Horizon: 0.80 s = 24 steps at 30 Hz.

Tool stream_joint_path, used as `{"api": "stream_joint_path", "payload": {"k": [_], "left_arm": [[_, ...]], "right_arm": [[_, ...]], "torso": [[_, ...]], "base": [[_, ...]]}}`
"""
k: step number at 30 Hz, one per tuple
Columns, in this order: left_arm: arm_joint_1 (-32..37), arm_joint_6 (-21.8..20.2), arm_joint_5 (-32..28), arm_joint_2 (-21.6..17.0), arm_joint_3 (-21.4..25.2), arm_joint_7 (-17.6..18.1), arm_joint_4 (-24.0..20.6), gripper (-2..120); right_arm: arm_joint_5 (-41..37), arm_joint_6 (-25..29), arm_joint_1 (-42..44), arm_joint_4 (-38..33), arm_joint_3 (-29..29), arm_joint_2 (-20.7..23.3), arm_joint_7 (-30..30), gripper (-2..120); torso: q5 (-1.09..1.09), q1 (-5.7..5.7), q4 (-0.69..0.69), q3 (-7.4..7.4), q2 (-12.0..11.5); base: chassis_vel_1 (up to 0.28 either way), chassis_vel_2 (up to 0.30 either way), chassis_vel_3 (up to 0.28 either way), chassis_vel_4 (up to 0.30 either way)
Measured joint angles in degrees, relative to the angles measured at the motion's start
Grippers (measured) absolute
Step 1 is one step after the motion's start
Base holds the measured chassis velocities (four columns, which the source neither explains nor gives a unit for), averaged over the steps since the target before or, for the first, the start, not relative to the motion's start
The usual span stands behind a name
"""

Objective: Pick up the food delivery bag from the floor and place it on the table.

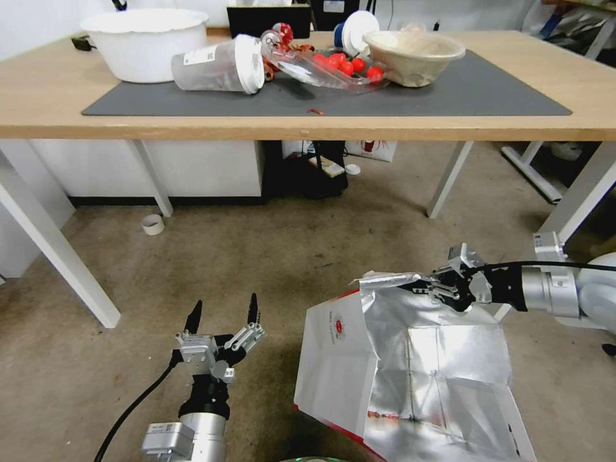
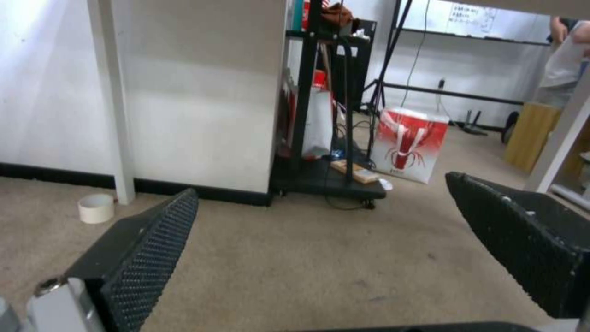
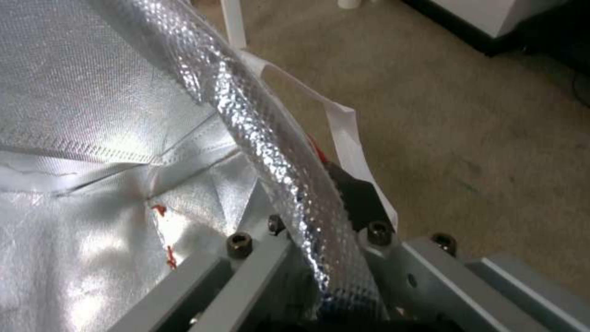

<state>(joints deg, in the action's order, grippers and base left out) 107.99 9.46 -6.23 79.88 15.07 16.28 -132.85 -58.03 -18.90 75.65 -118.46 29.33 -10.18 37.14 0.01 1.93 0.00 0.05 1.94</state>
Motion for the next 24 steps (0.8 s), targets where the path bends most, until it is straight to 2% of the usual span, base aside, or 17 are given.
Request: {"api": "stream_joint_path", "payload": {"k": [15,24], "left_arm": [[0.2,-0.6,0.2,1.1,-0.6,0.0,0.3,100],[0.2,0.4,0.0,1.4,-0.8,-0.6,0.8,100]], "right_arm": [[0.9,0.2,-0.3,0.3,-1.5,-1.0,1.7,0],[-2.3,0.2,-1.1,-0.3,-2.6,0.3,-1.1,0]], "torso": [[0.00,0.00,0.00,0.00,0.0],[-0.01,0.00,0.00,0.00,0.0]], "base": [[0.000,0.000,0.000,0.000],[0.000,0.000,0.000,0.000]]}}
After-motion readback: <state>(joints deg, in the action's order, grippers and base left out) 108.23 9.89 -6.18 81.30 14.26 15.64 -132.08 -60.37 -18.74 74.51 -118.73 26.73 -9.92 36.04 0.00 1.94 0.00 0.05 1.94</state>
